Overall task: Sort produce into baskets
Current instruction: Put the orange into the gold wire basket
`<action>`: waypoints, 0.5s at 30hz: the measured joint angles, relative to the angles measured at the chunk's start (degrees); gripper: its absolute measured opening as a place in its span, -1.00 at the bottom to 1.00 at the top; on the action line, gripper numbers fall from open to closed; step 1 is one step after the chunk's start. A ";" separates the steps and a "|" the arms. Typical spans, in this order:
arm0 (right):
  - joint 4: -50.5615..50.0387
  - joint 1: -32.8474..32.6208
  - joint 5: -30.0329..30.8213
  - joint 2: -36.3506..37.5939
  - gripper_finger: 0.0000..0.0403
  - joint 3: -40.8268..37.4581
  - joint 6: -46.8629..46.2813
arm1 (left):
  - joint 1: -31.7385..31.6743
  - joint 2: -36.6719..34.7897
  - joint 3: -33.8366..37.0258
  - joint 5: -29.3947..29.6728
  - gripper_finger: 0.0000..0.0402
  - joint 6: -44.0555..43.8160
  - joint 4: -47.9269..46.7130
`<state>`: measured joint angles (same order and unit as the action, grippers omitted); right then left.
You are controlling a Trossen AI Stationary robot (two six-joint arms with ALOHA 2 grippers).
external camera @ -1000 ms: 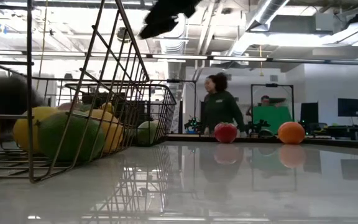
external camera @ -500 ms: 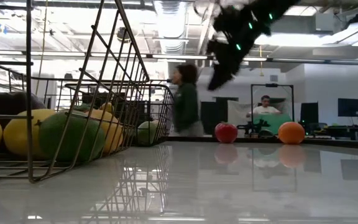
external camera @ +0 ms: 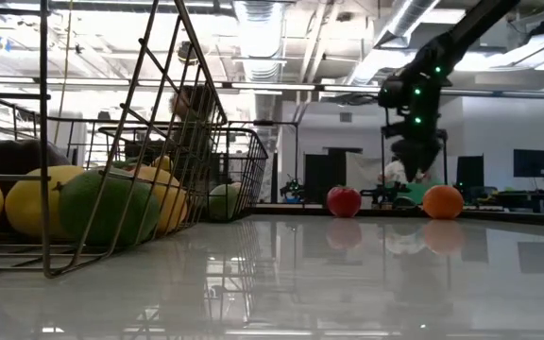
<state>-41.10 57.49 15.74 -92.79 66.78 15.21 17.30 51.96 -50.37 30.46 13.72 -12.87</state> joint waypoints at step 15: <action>-9.21 4.10 -5.63 -1.74 0.95 -0.02 -2.25 | -0.02 0.22 0.00 -0.02 0.20 0.03 0.44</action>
<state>-50.31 61.59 10.11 -94.54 66.76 12.96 17.28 52.18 -50.37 30.44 13.76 -12.43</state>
